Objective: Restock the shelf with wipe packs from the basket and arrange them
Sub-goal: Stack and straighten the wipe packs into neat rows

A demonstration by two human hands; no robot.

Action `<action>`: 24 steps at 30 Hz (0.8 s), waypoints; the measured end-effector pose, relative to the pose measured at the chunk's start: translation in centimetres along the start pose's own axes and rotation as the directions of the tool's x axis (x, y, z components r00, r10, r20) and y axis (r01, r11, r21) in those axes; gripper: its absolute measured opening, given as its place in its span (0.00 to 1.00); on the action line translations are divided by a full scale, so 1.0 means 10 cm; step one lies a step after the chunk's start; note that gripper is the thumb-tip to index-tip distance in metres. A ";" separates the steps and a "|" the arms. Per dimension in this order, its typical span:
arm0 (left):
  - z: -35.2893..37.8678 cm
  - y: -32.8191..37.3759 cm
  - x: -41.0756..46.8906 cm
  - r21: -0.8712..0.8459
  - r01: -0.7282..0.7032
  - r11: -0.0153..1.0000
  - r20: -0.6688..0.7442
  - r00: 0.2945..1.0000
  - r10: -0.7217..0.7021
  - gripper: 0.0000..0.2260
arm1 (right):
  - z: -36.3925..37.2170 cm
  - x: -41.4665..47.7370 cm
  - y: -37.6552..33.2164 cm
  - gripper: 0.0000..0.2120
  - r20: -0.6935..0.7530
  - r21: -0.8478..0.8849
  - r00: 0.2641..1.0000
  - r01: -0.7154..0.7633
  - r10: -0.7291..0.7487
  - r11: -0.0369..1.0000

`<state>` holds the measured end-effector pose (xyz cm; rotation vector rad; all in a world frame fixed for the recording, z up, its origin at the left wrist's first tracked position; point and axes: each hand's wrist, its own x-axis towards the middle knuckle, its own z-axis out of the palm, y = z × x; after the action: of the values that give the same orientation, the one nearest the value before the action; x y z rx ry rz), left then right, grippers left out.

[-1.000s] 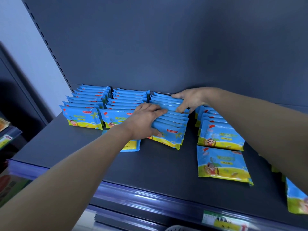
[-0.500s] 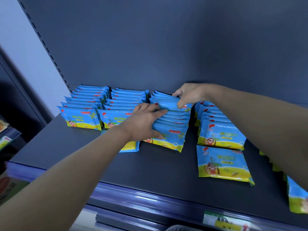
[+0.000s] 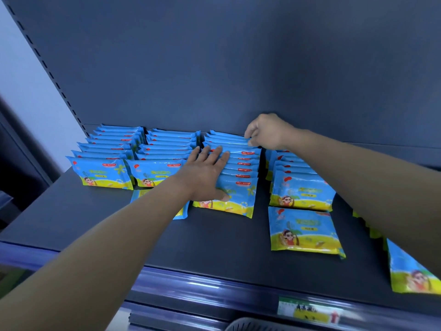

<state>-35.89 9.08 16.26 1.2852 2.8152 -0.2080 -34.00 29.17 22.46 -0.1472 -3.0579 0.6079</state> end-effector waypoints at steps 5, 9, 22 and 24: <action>-0.01 0.02 -0.03 -0.073 0.018 0.997 0.021 1.000 -0.017 0.49 | -0.04 -0.13 -0.03 0.07 -0.073 0.018 0.997 0.023 -0.022 1.000; 0.02 0.03 -0.08 -0.106 -0.006 0.994 -0.041 0.999 0.002 0.50 | -0.03 -0.28 -0.02 0.09 -0.067 0.029 0.997 0.045 -0.043 0.999; -0.03 -0.23 -0.54 -0.249 -0.049 0.967 -0.317 0.948 -0.034 0.33 | 0.20 -0.72 -0.27 0.17 0.068 -0.183 0.981 0.190 -0.181 0.965; 0.02 -0.35 -0.70 -0.213 -0.013 0.977 -0.303 0.952 -0.054 0.29 | 0.30 -0.76 -0.35 0.23 0.102 -0.233 0.971 0.233 -0.214 0.944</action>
<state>-33.95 1.50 17.11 1.3411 2.9954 0.3153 -26.81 24.10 20.97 0.2240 -3.1462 0.2296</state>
